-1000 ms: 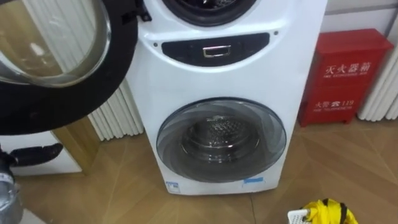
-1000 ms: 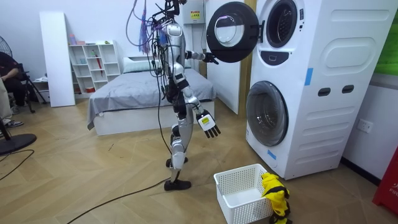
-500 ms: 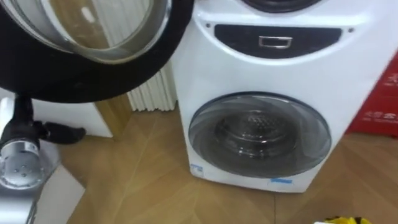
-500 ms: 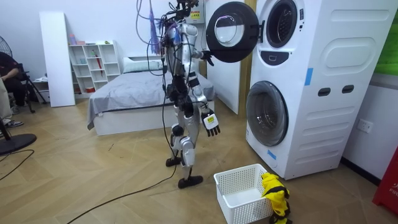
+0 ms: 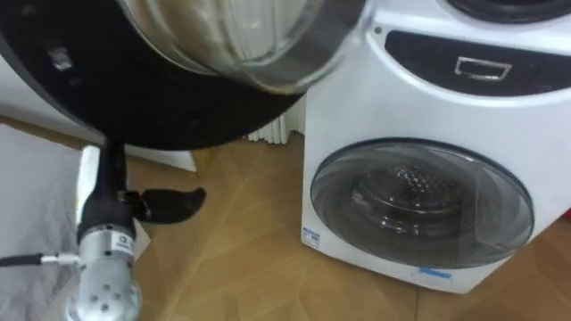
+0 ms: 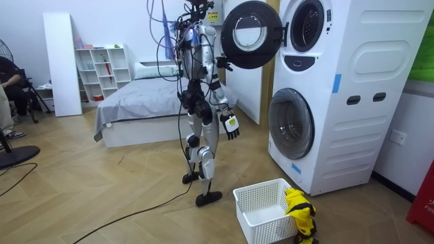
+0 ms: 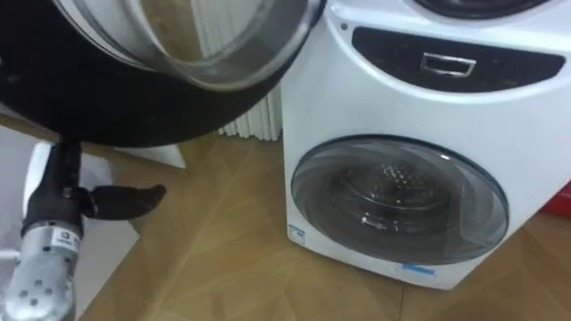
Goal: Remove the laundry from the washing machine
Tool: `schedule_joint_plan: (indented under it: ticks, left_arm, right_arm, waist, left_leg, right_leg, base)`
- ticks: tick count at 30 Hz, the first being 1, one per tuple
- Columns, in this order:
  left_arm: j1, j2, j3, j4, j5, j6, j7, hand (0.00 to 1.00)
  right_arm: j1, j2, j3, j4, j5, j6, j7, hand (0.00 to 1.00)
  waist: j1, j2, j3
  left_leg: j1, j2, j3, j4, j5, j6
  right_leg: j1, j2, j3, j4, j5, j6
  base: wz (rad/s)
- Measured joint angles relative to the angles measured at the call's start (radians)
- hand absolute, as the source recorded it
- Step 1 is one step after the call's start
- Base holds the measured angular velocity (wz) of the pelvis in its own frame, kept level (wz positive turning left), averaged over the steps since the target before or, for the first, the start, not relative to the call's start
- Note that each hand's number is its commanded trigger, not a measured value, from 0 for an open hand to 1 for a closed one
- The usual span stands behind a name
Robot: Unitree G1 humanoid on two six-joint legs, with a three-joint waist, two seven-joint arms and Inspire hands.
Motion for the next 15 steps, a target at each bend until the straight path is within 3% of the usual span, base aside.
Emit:
schedule_joint_plan:
  ticks: [2, 5, 9, 10, 12, 13, 14, 15]
  left_arm:
    - [0.019, -0.011, -0.028, 0.0, -0.001, -0.012, 0.0, 0.0]
    - [0.081, -0.007, -0.067, 0.0, 0.002, -0.057, -0.001, 0.0]
    - [0.151, 0.008, -0.152, 0.023, 0.034, -0.118, -0.061, 0.0]
    - [0.151, 0.011, -0.172, 0.038, 0.034, -0.125, -0.076, 0.0]
    - [0.15, 0.015, -0.246, 0.065, 0.035, -0.175, -0.131, 0.0]
    - [0.147, 0.015, -0.265, 0.079, 0.033, -0.188, -0.147, 0.0]
    - [0.133, 0.01, -0.291, 0.119, 0.023, -0.217, -0.16, 0.0]
    - [0.11, 0.022, -0.323, 0.149, 0.015, -0.252, -0.198, 0.0]
  right_arm:
    - [-0.007, 0.011, 0.015, 0.005, 0.012, 0.0, 0.005, 0.0]
    - [-0.021, 0.012, 0.018, -0.002, 0.029, 0.0, 0.006, 0.0]
    - [-0.017, 0.01, 0.018, -0.035, 0.055, -0.003, 0.006, 0.0]
    - [-0.018, 0.01, 0.018, -0.036, 0.058, -0.005, 0.006, 0.0]
    - [-0.018, 0.011, 0.018, -0.036, 0.06, -0.018, 0.007, 0.0]
    - [-0.018, 0.011, 0.02, -0.036, 0.06, -0.022, 0.005, 0.0]
    - [-0.016, 0.01, 0.028, -0.036, 0.061, -0.027, 0.003, 0.0]
    - [-0.011, 0.008, 0.034, -0.036, 0.06, -0.029, 0.002, 0.0]
  waist:
    - [-0.005, -0.006, -0.0001]
    - [-0.051, -0.01, 0.0005]
    - [-0.074, -0.018, -0.0036]
    - [-0.084, -0.019, -0.0041]
    - [-0.12, -0.02, -0.0147]
    - [-0.138, -0.018, -0.0161]
    - [-0.175, -0.017, -0.0193]
    - [-0.2, -0.017, -0.0214]
  left_leg:
    - [0.009, -0.003, 0.013, -0.005, 0.005, 0.01]
    - [0.025, -0.012, 0.045, -0.027, 0.017, 0.043]
    - [0.037, -0.006, 0.124, -0.022, 0.01, 0.051]
    - [0.036, -0.006, 0.132, -0.019, 0.009, 0.049]
    - [0.039, -0.001, 0.18, -0.016, 0.009, 0.049]
    - [0.041, 0.002, 0.187, -0.014, 0.009, 0.049]
    - [0.047, 0.004, 0.195, -0.013, 0.01, 0.047]
    - [0.054, 0.004, 0.2, -0.015, 0.011, 0.044]
  right_leg:
    - [0.002, -0.004, -0.009, 0.008, 0.003, 0.002]
    - [0.001, -0.014, -0.005, 0.019, 0.005, 0.007]
    - [-0.006, -0.017, -0.014, 0.024, 0.02, 0.017]
    - [-0.009, -0.018, -0.014, 0.024, 0.023, 0.021]
    - [-0.015, -0.016, -0.01, 0.022, 0.028, 0.028]
    - [-0.016, -0.014, -0.007, 0.022, 0.032, 0.027]
    - [-0.023, -0.013, -0.006, 0.022, 0.033, 0.026]
    - [-0.025, -0.012, -0.003, 0.019, 0.029, 0.025]
  base:
    - [-0.06]
    - [-0.08]
    - [-0.53]
    - [-0.5]
    - [-0.58]
    - [-0.45]
    - [-0.3]
    - [-0.4]
